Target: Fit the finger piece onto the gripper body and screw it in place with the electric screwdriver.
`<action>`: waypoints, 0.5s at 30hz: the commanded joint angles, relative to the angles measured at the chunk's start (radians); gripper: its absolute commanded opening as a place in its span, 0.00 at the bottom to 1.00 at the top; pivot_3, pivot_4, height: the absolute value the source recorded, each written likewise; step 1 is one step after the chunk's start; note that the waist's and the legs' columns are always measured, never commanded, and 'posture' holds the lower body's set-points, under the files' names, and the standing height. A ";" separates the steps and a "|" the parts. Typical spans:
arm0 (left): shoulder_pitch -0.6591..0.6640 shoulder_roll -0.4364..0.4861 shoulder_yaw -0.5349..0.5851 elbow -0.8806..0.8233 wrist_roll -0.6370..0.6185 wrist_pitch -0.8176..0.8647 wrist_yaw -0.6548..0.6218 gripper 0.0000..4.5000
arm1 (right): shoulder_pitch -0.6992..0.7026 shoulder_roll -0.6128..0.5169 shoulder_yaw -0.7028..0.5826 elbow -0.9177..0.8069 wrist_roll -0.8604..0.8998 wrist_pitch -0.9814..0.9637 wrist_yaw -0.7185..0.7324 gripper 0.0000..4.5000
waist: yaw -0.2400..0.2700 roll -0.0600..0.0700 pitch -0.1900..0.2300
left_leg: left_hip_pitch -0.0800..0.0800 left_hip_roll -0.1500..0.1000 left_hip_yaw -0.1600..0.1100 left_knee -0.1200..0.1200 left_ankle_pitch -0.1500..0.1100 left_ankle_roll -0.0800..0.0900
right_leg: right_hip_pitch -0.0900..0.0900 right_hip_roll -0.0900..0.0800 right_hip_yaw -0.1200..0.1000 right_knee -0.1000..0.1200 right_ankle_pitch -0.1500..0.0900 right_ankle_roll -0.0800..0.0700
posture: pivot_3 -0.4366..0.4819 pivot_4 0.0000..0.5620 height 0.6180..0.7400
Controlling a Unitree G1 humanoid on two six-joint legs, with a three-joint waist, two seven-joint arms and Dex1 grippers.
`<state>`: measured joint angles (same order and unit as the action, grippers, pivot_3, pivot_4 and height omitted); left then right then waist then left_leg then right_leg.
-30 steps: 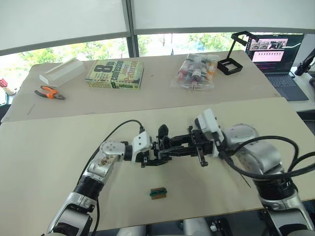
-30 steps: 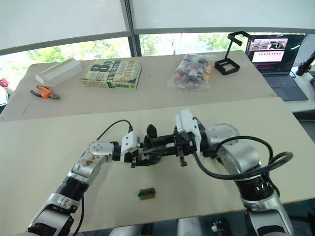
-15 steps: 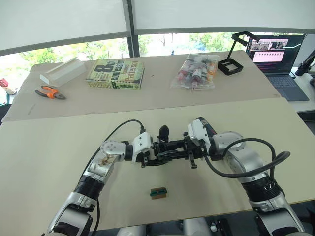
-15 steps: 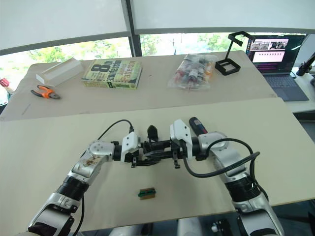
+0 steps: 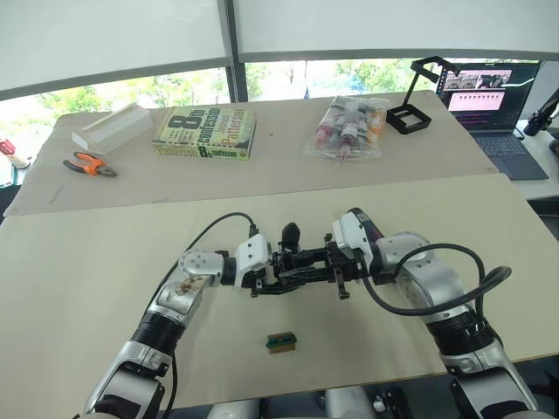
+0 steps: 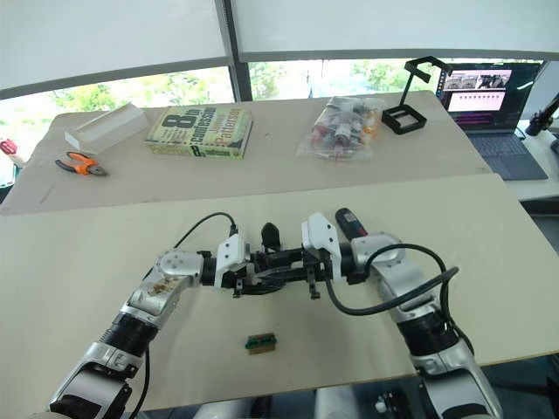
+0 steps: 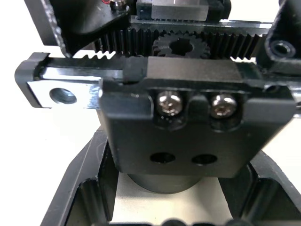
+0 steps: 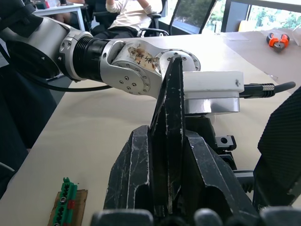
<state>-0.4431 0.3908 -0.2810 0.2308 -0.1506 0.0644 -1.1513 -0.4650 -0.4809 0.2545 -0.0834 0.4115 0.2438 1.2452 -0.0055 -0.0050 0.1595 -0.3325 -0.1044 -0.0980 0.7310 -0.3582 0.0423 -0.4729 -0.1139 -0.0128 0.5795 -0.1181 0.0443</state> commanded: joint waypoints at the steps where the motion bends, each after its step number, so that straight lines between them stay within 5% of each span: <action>1: -0.019 -0.009 0.005 -0.023 -0.006 -0.014 0.008 0.52 | 0.007 -0.006 0.009 0.037 -0.031 -0.031 0.012 0.09 | 0.000 0.000 -0.001 | 0.000 0.000 0.000 0.000 0.000 0.000 | 0.000 0.000 0.000 0.000 0.000 0.000 | 0.48 0.27 0.98; 10: -0.022 -0.016 0.007 -0.020 -0.002 -0.017 0.010 0.52 | 0.023 -0.036 0.028 0.079 -0.071 -0.065 0.015 0.09 | 0.003 0.000 -0.002 | 0.001 0.000 0.000 0.000 0.000 0.000 | 0.001 0.000 0.000 0.000 0.000 0.000 | 0.48 0.27 0.98; 15: -0.021 -0.017 0.009 -0.023 -0.002 -0.018 0.010 0.52 | 0.046 -0.069 0.032 0.021 -0.002 0.104 0.013 0.09 | 0.006 0.001 -0.004 | 0.001 0.000 0.000 0.000 0.000 0.000 | 0.001 0.000 0.000 0.000 0.000 0.000 | 0.48 0.27 0.98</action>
<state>-0.4432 0.3814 -0.2840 0.2327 -0.1380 0.0642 -1.1466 -0.4475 -0.5083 0.2575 -0.0890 0.4311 0.2680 1.2347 0.0005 -0.0042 0.1556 -0.3311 -0.1044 -0.0979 0.7309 -0.3582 0.0424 -0.4714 -0.1140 -0.0123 0.5793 -0.1181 0.0443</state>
